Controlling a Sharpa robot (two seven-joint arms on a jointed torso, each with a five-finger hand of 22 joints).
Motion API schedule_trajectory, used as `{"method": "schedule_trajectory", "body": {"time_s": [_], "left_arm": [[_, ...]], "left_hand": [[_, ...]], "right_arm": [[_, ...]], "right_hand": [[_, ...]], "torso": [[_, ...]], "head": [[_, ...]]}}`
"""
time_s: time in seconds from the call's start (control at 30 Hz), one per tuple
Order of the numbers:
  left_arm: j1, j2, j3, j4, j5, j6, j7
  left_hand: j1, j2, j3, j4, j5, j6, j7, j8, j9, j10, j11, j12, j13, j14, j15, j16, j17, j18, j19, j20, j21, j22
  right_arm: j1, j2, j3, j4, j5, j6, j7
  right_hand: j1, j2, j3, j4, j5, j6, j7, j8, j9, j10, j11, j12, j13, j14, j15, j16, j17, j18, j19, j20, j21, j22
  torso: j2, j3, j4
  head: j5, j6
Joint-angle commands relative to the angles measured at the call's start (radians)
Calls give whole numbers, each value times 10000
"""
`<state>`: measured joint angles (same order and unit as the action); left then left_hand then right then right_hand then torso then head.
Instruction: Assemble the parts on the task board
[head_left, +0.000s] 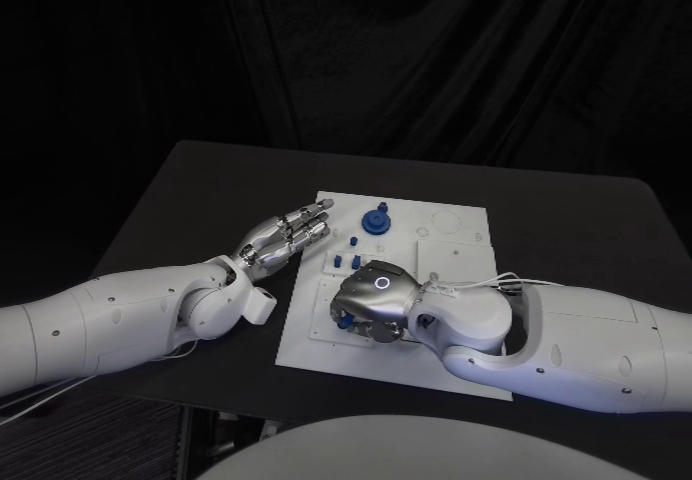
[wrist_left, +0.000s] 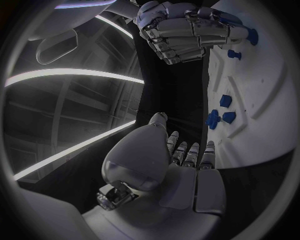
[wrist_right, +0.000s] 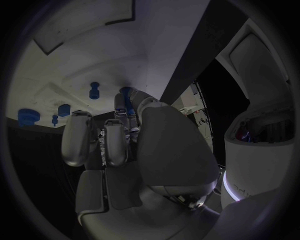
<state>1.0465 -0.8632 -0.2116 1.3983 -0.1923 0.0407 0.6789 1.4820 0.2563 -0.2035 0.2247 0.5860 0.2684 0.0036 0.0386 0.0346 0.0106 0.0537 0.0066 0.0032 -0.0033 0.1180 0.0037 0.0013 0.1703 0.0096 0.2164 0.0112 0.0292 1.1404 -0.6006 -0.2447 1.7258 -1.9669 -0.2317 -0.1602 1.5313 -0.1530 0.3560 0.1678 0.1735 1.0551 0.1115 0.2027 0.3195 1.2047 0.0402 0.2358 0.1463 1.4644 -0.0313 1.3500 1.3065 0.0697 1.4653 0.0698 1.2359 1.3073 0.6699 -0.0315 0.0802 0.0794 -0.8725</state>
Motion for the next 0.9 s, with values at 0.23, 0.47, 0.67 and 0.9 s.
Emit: {"method": "schedule_trajectory", "body": {"time_s": [0.23,0.47,0.67,0.9], "left_arm": [[-39,63,9,-94,-1,228,300],[-50,66,9,-157,-1,315,316],[-58,50,9,-173,-1,327,377],[-99,9,9,-156,-1,315,421]], "left_hand": [[48,62,76,-171,46,129,243,55,28,60,76,-19,17,33,162,-37,-13,9,9,157,-21,13],[29,1,73,-254,47,158,256,62,30,113,126,-5,31,33,169,-37,-13,0,10,165,-22,6],[26,-12,71,-270,50,177,244,65,32,131,137,0,36,33,165,-37,-13,-1,8,164,-24,0],[13,-30,73,-315,57,174,234,64,31,128,171,-2,34,33,126,-37,-13,-11,-4,110,-34,-32]], "right_arm": [[-50,46,-12,-35,-99,456,-189],[-50,-130,-12,-34,73,369,-96],[-12,-795,56,514,360,-761,39],[532,-1925,133,1290,1080,-3254,625]], "right_hand": [[-383,-302,-5,244,-407,-1941,-194,-1246,-459,-1048,306,-580,-109,199,126,-314,-317,50,-60,115,-552,1649],[-418,-361,-1014,608,-769,-3603,-699,-1376,-1166,-2689,558,-545,82,-121,191,-674,-718,178,-436,210,-1253,1473],[-55,-489,-1374,1103,-868,-4641,-819,-1444,-1671,-3524,666,-61,299,-251,284,-766,-863,228,-584,288,-1548,1399],[107,-480,-1381,1227,-826,-4808,-946,-1432,-1822,-3737,668,350,433,-383,293,-981,-1113,283,-700,309,-1832,1323]], "torso": [[6,10,-21],[1,11,-21],[-1,13,-21],[8,11,-3]], "head": [[1,-2],[48,-2],[123,-2],[-55,-2]]}}
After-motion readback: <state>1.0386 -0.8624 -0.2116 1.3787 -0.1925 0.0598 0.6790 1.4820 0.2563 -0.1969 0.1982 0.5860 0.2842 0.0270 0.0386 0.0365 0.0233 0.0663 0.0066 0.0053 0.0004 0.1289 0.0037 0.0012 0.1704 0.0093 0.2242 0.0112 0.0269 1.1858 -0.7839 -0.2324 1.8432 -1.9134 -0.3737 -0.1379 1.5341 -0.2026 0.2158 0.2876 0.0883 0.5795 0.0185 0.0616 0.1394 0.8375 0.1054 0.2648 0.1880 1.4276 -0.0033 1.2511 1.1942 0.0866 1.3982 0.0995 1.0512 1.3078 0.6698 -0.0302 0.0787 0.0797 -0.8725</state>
